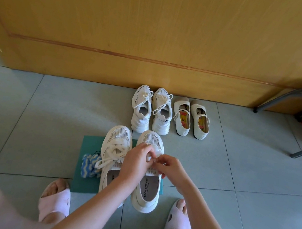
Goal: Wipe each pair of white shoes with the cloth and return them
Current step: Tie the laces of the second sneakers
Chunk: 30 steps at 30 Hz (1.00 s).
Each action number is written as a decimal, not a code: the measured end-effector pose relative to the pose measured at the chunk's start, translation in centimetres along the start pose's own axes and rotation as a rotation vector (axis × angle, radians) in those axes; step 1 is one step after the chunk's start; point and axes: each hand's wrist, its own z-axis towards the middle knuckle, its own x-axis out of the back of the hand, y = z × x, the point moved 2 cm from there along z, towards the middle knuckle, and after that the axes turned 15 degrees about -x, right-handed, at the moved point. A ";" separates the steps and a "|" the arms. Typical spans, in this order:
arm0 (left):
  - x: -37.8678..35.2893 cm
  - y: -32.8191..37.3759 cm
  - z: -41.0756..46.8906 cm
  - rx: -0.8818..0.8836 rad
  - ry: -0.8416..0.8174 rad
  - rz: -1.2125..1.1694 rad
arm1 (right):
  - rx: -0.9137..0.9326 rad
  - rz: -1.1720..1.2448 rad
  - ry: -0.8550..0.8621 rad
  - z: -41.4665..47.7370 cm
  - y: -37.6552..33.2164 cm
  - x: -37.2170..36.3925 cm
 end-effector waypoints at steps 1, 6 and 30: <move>-0.1 -0.1 -0.1 -0.014 0.008 0.011 | 0.003 -0.002 -0.009 0.0 0.0 0.0; -0.3 -0.4 0.0 -0.049 0.038 0.028 | 0.016 0.093 -0.027 -0.2 0.0 0.5; 1.3 -1.9 -1.7 0.166 0.136 -0.124 | 0.036 -0.398 0.189 0.3 0.5 2.0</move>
